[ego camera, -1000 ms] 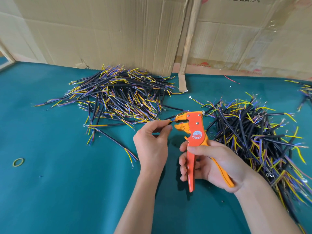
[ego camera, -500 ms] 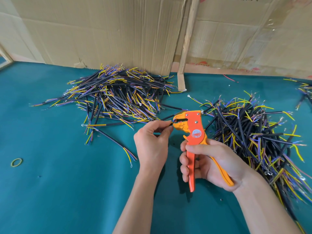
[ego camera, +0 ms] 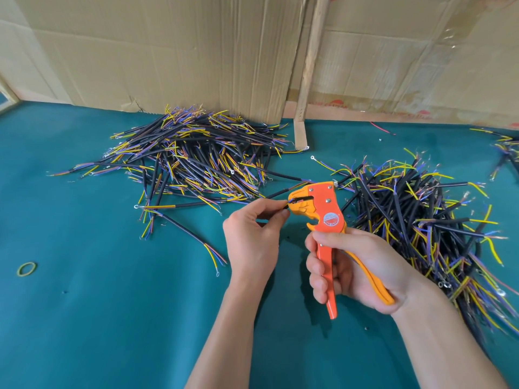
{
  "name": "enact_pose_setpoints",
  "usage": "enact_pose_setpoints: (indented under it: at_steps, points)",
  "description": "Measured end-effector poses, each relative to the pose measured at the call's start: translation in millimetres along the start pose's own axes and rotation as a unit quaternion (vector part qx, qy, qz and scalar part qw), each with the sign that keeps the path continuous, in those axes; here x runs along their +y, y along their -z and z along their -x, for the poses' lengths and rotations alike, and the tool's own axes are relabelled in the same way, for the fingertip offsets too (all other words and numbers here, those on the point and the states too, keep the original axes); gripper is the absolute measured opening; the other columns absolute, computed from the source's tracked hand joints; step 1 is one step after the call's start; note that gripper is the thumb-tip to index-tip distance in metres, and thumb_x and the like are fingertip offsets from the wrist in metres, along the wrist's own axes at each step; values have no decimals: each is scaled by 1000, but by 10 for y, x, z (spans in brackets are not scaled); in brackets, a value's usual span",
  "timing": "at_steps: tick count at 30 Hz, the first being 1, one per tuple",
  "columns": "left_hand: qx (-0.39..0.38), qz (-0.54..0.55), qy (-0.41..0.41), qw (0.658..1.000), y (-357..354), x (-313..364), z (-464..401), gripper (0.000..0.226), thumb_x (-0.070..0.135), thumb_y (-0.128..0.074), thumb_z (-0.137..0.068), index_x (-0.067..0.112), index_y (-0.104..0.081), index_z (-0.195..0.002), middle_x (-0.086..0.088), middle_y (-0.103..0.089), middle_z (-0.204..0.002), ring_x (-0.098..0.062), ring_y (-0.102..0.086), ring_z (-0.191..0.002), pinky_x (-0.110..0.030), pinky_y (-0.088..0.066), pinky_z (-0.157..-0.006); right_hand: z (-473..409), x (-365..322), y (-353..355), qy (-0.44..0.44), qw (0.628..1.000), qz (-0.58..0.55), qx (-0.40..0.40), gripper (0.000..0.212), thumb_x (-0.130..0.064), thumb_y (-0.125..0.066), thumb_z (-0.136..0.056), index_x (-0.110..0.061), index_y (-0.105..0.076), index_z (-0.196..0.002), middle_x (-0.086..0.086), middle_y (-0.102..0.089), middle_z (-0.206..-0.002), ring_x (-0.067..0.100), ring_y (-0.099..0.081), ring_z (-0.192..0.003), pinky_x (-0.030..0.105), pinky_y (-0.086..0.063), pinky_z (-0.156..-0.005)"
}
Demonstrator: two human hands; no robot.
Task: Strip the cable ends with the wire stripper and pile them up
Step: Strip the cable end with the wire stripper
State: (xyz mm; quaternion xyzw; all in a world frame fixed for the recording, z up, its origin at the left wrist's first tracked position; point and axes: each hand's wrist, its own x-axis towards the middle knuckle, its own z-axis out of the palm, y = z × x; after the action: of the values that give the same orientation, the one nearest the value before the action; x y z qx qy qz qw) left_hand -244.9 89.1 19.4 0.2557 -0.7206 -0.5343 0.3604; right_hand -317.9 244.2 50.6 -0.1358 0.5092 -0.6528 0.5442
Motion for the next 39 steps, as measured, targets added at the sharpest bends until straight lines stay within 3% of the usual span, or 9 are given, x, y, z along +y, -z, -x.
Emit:
enact_pose_setpoints:
  at_steps: [5,11,19,24,28,33,39]
  points:
    - [-10,-8,-11,1000,-4,3,-4,22,5,-80,-81,27,-80,-84,20,-74,-76,3,-64,-69,-8,-44,-68,34,-31,47,-7,1000,4,-3,24,-24,-75,-86,-4,-64,-93,19,-56,-72,33,-56,-57,43,-53,-55]
    - [-25,2,-6,1000,-2,-13,-4,25,5,-80,-81,30,-79,-84,19,-74,-76,1,-65,-69,-12,-47,-69,63,-44,53,-9,1000,20,2,20,-21,-72,-87,-4,-62,-90,20,-55,-71,32,-55,-56,42,-53,-54]
    - [-38,31,24,998,18,-55,-33,22,5,-81,-81,28,-79,-82,14,-74,-72,-7,-62,-62,-38,-59,-72,17,-2,3,1,999,21,42,26,-30,-77,-85,-13,-59,-75,8,-42,-58,22,-40,-41,29,-40,-43]
    - [-38,43,24,998,22,-83,-37,23,5,-81,-80,28,-79,-82,11,-75,-72,-10,-62,-61,-44,-59,-70,-5,-4,-25,11,997,34,68,30,-37,-75,-80,-15,-56,-70,6,-38,-54,19,-35,-36,25,-35,-40]
    - [-39,29,19,999,10,-62,-35,24,7,-81,-81,31,-78,-80,15,-73,-71,-5,-60,-59,-31,-55,-68,20,-14,-11,6,999,22,29,22,-20,-79,-82,-10,-61,-77,13,-46,-61,25,-45,-44,32,-42,-45]
    - [-10,16,10,1000,-4,-44,-33,18,4,-80,-81,22,-77,-80,16,-73,-73,1,-61,-63,-13,-46,-66,31,-12,4,20,999,42,-5,26,-20,-80,-80,-6,-62,-93,25,-57,-79,36,-58,-63,46,-56,-61]
    - [8,2,-4,1000,-4,-13,-15,19,1,-80,-81,20,-77,-79,9,-72,-72,0,-59,-63,-10,-42,-65,33,-19,-13,27,999,43,16,27,-18,-79,-80,-5,-60,-95,25,-56,-79,37,-58,-64,48,-56,-62]
